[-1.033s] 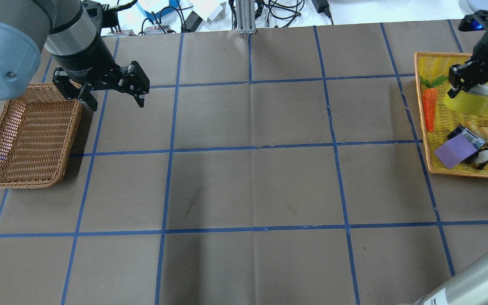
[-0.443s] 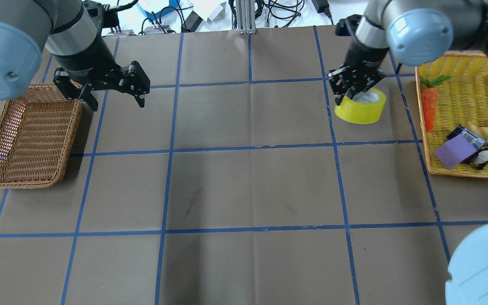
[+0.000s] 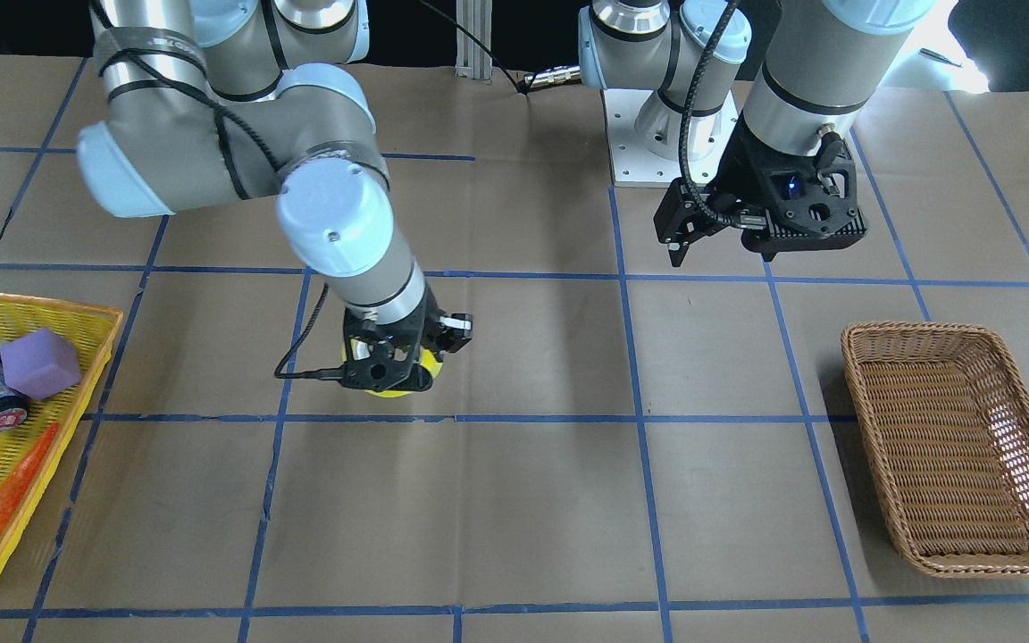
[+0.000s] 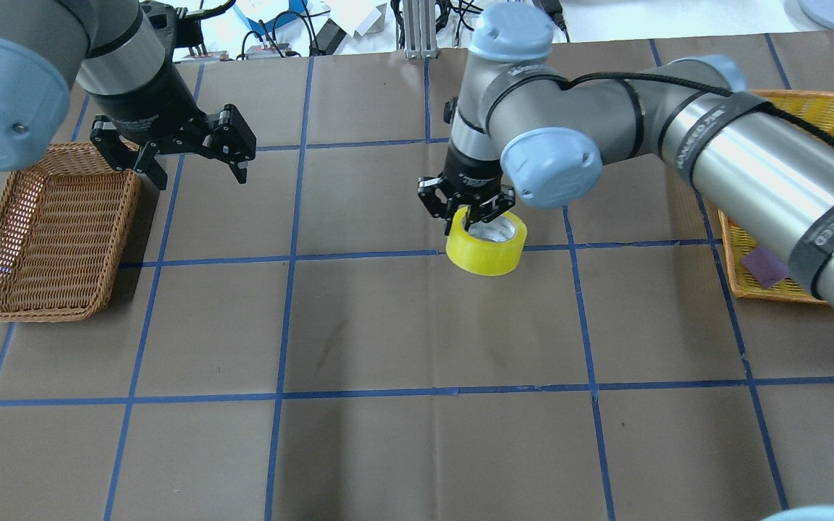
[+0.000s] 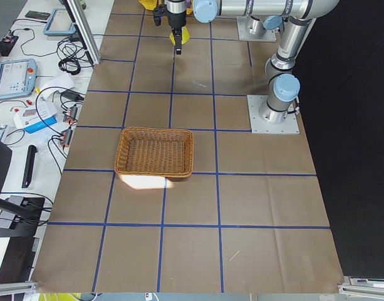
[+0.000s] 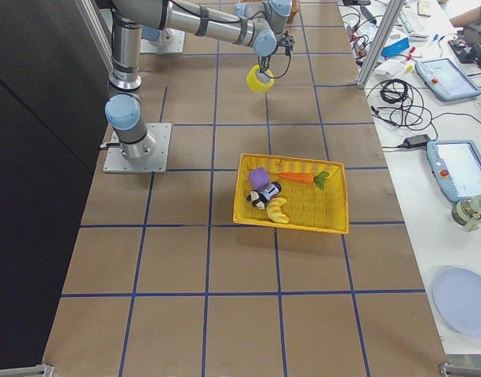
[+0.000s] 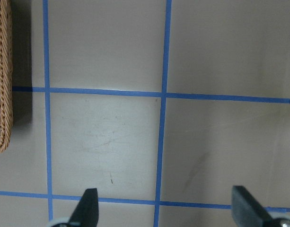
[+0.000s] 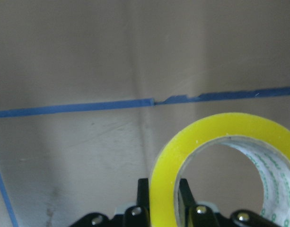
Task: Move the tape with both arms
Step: 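Carry the tape roll to the table center and release it with the right gripper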
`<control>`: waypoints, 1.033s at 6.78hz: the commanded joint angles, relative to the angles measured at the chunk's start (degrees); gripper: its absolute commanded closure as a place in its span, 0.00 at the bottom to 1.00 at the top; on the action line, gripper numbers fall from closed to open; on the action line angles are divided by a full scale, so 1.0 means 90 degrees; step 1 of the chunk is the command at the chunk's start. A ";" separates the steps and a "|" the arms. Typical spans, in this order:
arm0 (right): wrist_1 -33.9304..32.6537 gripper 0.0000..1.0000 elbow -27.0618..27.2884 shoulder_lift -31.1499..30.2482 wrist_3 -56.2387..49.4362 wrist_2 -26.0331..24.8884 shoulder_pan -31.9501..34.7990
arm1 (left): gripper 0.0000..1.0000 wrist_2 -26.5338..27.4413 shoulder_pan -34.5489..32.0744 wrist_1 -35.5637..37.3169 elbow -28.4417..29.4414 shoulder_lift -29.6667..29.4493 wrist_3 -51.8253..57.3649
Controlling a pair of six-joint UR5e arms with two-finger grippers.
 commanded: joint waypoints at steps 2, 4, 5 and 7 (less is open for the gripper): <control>-0.0385 0.00 0.0030 0.0139 0.0990 0.0118 0.0821 | 0.00 0.0025 0.0000 -0.0005 -0.0010 0.0006 0.0003; -0.0279 0.00 -0.0154 0.0013 -0.0266 -0.0251 -0.0033 | 0.00 -0.0014 -0.0010 -0.0005 -0.0184 0.0007 -0.0007; -0.0017 0.00 -0.0291 -0.0259 -0.0919 -0.0418 -0.0696 | 0.00 -0.0130 -0.0039 -0.0005 -0.0331 -0.0177 -0.0210; 0.0327 0.00 -0.0380 -0.0951 -0.2452 -0.1225 -0.1636 | 0.00 -0.0707 -0.0369 0.1314 -0.1449 -0.0510 -0.1146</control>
